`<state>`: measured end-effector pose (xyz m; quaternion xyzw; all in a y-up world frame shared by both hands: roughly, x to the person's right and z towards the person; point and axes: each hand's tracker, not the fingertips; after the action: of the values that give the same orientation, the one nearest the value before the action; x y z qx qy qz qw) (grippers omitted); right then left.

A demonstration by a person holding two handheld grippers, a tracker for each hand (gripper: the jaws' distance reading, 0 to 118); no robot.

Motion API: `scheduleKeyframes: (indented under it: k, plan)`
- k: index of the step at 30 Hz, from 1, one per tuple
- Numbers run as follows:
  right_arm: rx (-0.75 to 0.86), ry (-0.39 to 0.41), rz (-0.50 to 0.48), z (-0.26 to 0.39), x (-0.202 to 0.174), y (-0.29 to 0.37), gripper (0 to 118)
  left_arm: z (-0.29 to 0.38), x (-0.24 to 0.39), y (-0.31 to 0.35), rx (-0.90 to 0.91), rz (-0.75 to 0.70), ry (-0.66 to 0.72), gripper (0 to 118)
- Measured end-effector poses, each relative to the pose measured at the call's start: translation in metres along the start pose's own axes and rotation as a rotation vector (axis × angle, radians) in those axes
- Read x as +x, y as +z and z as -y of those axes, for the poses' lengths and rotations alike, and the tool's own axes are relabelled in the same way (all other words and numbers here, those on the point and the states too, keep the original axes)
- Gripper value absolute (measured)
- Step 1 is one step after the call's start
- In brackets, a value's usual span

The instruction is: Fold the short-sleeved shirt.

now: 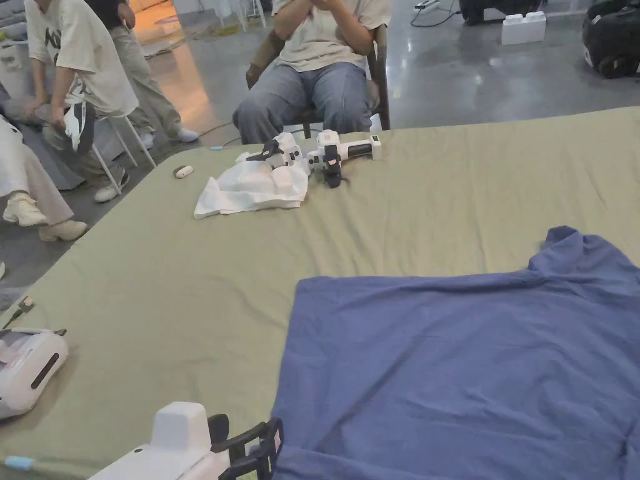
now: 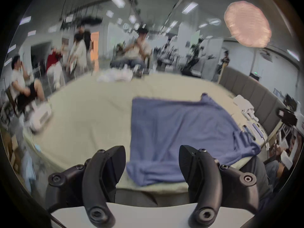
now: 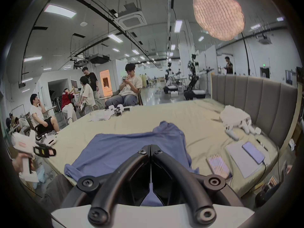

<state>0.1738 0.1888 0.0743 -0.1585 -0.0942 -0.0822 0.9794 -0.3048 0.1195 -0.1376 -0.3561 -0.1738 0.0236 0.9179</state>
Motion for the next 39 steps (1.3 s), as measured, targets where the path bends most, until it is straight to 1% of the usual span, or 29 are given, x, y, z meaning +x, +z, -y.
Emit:
scheduleKeyframes:
  k: [1,3,6,7,9,11,12,15,16,17,18,19,21,23,24,25,26,27,28,29,30,31,33,34,35,36,38,39]
  plan:
    - [-0.010,-0.008,0.011,0.004,0.002,-0.001,0,0.007,-0.009,-0.016,-0.044,0.003,0.036,70]
    - [-0.045,-0.024,0.026,0.011,0.007,-0.003,0,0.019,-0.021,-0.047,-0.122,-0.001,0.055,65]
    - [-0.072,-0.054,0.043,0.016,0.013,-0.002,0,0.025,-0.028,-0.081,-0.211,0.007,0.071,50]
    - [-0.082,-0.061,0.054,0.017,0.016,-0.002,0,0.028,-0.029,-0.089,-0.241,-0.017,0.078,44]
    - [-0.087,-0.066,0.075,0.019,0.021,0.001,0,0.024,-0.034,-0.098,-0.315,0.001,0.120,26]
    - [-0.097,-0.075,0.103,0.022,0.028,0.003,0,0.022,-0.034,-0.097,-0.293,0.011,0.106,10]
    - [-0.107,-0.081,0.113,0.024,0.031,0.003,0,0.022,-0.034,-0.100,-0.309,0.029,0.104,9]
    - [-0.173,-0.093,0.155,0.030,0.044,-0.004,0,0.023,-0.024,-0.102,-0.333,0.002,0.054,8]
    - [-0.215,-0.100,0.164,0.033,0.051,-0.011,7,0.022,-0.022,-0.104,-0.341,-0.010,0.033,8]
    - [-0.302,-0.110,0.184,0.041,0.062,-0.022,30,0.022,-0.020,-0.107,-0.353,-0.016,0.019,8]
    - [-0.382,-0.120,0.200,0.047,0.069,-0.034,61,0.021,-0.020,-0.110,-0.360,-0.020,0.012,8]
    - [-0.457,-0.128,0.217,0.057,0.078,-0.047,83,0.021,-0.017,-0.110,-0.367,-0.025,0.006,8]
    - [-0.533,-0.156,0.230,0.081,0.097,-0.067,74,0.021,-0.017,-0.111,-0.369,-0.028,0.002,8]
    - [-0.610,-0.179,0.262,0.097,0.107,-0.085,73,0.021,-0.014,-0.106,-0.363,-0.028,0.005,8]
    - [-0.635,-0.182,0.257,0.105,0.110,-0.093,68,0.022,-0.015,-0.106,-0.359,-0.026,0.012,8]
    - [-0.650,-0.181,0.250,0.110,0.112,-0.098,52,0.021,-0.016,-0.106,-0.358,-0.025,0.020,8]
    - [-0.665,-0.172,0.248,0.113,0.113,-0.103,41,0.021,-0.016,-0.106,-0.354,-0.027,0.024,8]
    - [-0.690,-0.188,0.235,0.115,0.115,-0.106,38,0.022,-0.010,-0.101,-0.354,-0.026,0.028,8]
    - [-0.679,-0.184,0.235,0.113,0.114,-0.106,21,0.022,-0.009,-0.100,-0.353,-0.026,0.028,8]
    - [-0.670,-0.169,0.238,0.110,0.112,-0.102,21,0.022,-0.007,-0.099,-0.351,-0.028,0.024,8]
    - [-0.661,-0.162,0.232,0.107,0.112,-0.099,17,0.022,-0.005,-0.098,-0.350,-0.031,0.019,8]
    - [-0.642,-0.139,0.257,0.104,0.112,-0.096,12,0.021,-0.002,-0.094,-0.346,-0.035,0.009,8]
    - [-0.627,-0.153,0.249,0.097,0.109,-0.088,7,0.020,0.005,-0.086,-0.323,-0.043,-0.021,8]
    - [-0.588,-0.179,0.236,0.091,0.109,-0.083,4,0.017,0.009,-0.078,-0.294,-0.041,-0.037,6]
    - [-0.537,-0.202,0.205,0.083,0.108,-0.079,3,0.013,0.010,-0.069,-0.248,-0.043,-0.042,6]
    - [-0.505,-0.200,0.207,0.075,0.105,-0.077,3,0.009,0.011,-0.061,-0.210,-0.035,-0.032,6]
    - [-0.422,-0.140,0.178,0.052,0.096,-0.081,3,-0.005,0.014,-0.046,-0.112,0.008,0.006,5]
    - [-0.394,-0.113,0.170,0.042,0.094,-0.088,3,-0.010,-0.002,-0.053,-0.070,0.013,0.016,5]
